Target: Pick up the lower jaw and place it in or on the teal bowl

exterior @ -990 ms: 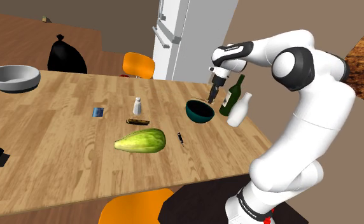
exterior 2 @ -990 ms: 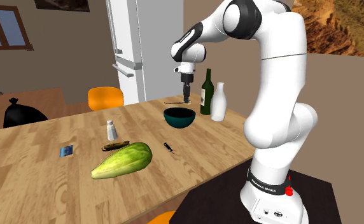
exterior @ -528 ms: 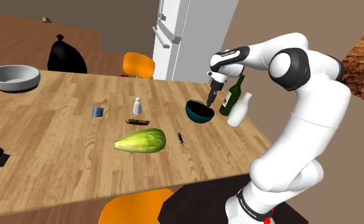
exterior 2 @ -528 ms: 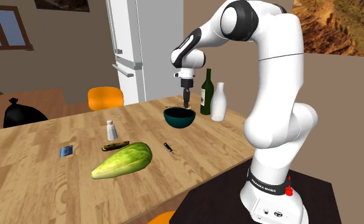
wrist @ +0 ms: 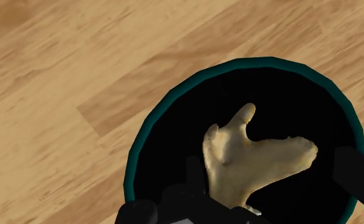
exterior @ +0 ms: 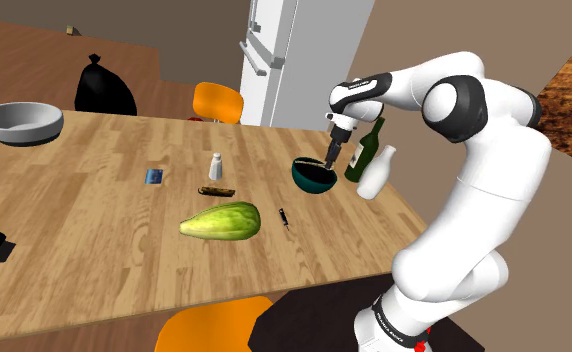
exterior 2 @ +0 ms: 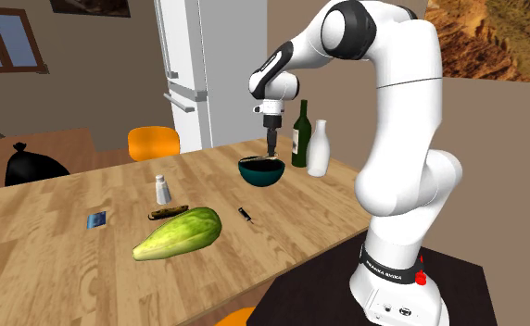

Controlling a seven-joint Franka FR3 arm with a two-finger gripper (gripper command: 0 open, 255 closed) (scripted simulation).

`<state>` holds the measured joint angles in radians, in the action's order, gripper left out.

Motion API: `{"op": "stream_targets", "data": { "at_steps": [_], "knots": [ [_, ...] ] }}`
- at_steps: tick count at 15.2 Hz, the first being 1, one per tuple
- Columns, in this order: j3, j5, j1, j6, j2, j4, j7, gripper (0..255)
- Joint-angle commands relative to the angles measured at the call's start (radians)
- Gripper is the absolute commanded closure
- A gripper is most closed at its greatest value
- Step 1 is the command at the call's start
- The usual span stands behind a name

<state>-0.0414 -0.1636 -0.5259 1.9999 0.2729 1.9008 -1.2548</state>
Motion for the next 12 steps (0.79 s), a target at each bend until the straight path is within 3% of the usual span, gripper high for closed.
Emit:
{"op": "stream_targets", "data": {
  "at_steps": [1, 4, 8, 12],
  "knots": [
    [0.0, 0.0, 0.0, 0.0, 0.0, 0.0, 0.0, 0],
    [0.0, 0.0, 0.0, 0.0, 0.0, 0.0, 0.0, 0],
    [-0.007, 0.01, -0.008, -0.121, -0.025, -0.096, 0.006, 0],
    [-0.007, 0.01, -0.008, -0.121, -0.025, -0.096, 0.006, 0]
  ]
}}
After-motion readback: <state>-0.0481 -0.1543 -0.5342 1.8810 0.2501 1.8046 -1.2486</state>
